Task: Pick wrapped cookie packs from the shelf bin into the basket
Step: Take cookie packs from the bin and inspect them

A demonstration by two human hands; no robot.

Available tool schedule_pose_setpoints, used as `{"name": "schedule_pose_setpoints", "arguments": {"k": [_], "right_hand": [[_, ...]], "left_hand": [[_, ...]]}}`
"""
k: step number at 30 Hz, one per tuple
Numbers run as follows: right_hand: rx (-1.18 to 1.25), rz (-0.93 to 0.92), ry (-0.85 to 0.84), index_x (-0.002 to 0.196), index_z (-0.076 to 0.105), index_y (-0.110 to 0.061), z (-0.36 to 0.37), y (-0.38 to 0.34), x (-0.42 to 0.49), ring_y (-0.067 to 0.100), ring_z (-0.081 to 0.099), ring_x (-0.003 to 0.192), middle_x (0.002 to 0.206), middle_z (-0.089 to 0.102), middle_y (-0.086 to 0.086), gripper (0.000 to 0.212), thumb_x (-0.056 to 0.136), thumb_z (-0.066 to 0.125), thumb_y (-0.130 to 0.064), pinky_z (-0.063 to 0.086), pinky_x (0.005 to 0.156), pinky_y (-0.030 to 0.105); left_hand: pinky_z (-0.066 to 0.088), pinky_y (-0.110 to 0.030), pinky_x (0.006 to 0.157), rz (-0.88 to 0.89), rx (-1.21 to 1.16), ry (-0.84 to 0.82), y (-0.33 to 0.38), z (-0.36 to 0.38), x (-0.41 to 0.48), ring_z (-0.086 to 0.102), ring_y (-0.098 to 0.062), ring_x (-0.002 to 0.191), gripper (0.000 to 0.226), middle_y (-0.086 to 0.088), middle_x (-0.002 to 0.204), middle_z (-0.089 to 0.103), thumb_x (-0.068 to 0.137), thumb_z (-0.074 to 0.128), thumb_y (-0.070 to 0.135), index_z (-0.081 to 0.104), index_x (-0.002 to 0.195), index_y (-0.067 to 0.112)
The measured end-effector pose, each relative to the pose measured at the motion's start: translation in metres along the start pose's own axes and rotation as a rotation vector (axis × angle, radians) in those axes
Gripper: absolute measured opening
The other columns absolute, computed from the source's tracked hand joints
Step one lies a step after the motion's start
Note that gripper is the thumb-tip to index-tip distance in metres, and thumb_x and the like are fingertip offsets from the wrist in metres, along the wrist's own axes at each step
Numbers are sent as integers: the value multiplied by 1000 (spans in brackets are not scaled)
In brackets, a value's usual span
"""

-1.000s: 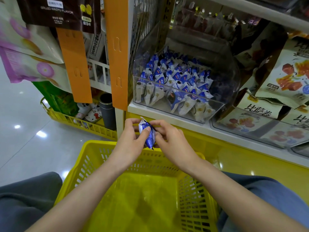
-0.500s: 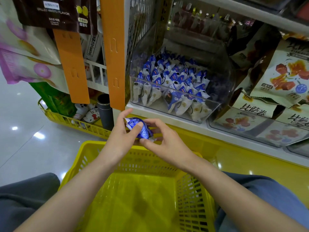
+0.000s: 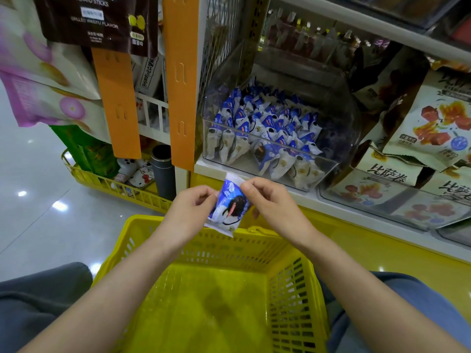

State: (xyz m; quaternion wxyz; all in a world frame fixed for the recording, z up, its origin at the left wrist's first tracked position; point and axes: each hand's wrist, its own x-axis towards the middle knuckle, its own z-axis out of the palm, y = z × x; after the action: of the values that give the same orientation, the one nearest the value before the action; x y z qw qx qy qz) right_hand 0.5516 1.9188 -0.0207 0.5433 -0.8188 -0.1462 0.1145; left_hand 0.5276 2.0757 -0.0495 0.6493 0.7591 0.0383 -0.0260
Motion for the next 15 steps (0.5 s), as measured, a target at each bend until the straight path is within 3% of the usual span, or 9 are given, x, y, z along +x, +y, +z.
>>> {"name": "schedule_pose_setpoints", "arguments": {"k": [3,5,8,10,13,15], "right_hand": [[47,15,93,81,65,-12,-4,1,3,0,49,52,70,60,9,21,95,49,-17,41,46,14],[15,11,153,81,68,-13,-5,3,4,1,49,47,60,60,7,21,94,52,-17,40,45,14],[-70,-14,202,81,70,-15,-5,6,3,3,49,42,52,59,2,21,93,53,-21,41,44,14],[-66,-15,209,79,69,-14,-6,5,3,3,51,41,53,61,1,23,93,53,-22,43,44,16],[-92,-34,253,81,66,-17,-7,3,4,11,60,55,67,68,4,24,95,49,-25,51,54,27],[-126,-110,315,90,63,-26,-13,-4,8,6,63,73,82,69,-6,15,94,48,-25,53,68,25]], "left_hand": [[49,-13,58,-150,-219,-65,8,0,-3,64,-1,65,29,4,76,72,96,44,31,65,86,16],[52,-20,70,-162,-208,-134,12,2,-4,67,-8,78,31,-2,87,73,91,48,39,66,94,15],[49,-16,54,-87,-82,-196,16,5,-7,63,-1,65,20,0,81,69,87,59,26,63,100,10],[50,-17,52,-82,-84,-218,17,6,-8,63,1,62,18,2,79,68,85,62,17,62,101,10],[54,-24,70,-50,-47,-182,16,4,-6,64,-5,80,22,-2,93,69,82,67,10,62,103,10],[49,-32,86,-39,-42,-115,16,2,-3,63,-13,93,23,-4,101,69,82,68,11,61,104,11]]}}
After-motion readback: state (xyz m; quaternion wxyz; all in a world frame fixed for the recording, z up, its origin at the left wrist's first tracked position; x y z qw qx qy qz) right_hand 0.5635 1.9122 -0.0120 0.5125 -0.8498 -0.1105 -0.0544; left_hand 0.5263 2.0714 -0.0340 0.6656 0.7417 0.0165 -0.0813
